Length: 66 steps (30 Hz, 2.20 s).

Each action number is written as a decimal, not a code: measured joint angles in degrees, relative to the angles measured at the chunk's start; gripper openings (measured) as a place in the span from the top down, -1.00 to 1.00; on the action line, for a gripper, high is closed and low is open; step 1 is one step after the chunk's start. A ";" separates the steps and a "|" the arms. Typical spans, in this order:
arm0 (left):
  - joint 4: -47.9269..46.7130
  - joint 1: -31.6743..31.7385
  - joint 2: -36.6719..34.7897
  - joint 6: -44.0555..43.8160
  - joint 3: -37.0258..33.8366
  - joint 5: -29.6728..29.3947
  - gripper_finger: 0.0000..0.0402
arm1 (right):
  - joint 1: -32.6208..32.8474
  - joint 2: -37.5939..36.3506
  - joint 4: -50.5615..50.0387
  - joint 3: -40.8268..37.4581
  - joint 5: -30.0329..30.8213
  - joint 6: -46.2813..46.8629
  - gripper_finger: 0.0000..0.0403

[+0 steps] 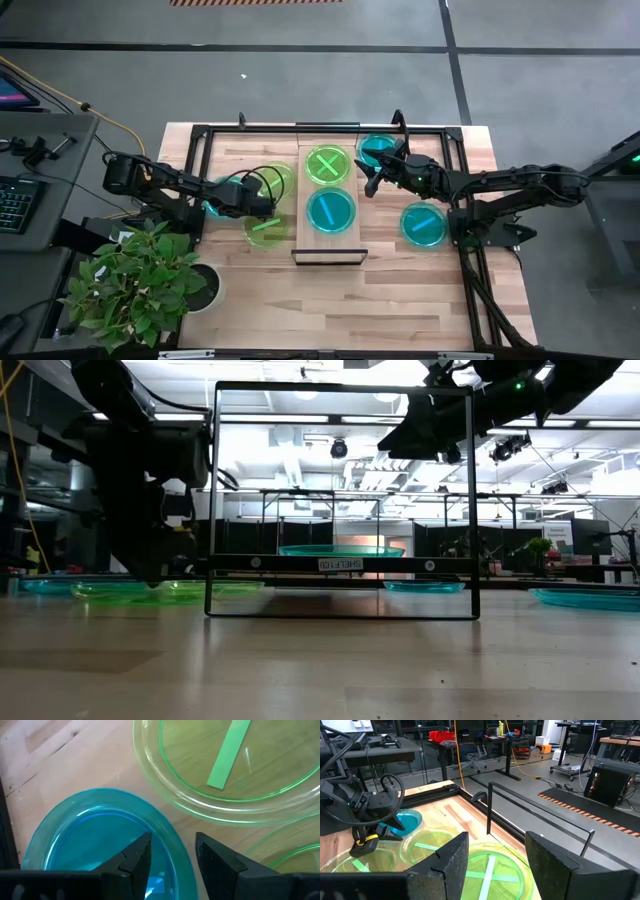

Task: Place and stack plates onto a shelf
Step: Stack the middle blue plate on top of the blue plate on the shelf

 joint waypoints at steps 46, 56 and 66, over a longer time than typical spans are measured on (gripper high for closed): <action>-5.59 -0.79 -2.37 5.63 1.88 -2.83 1.00 | 0.00 0.00 0.02 0.00 0.00 0.01 0.09; -17.04 -4.71 -12.15 7.41 10.71 -9.14 1.00 | 0.00 0.00 0.04 0.00 0.00 0.01 0.09; 16.77 -11.52 -12.08 51.81 11.96 -3.26 1.00 | 0.00 0.00 0.07 0.00 0.00 0.01 0.09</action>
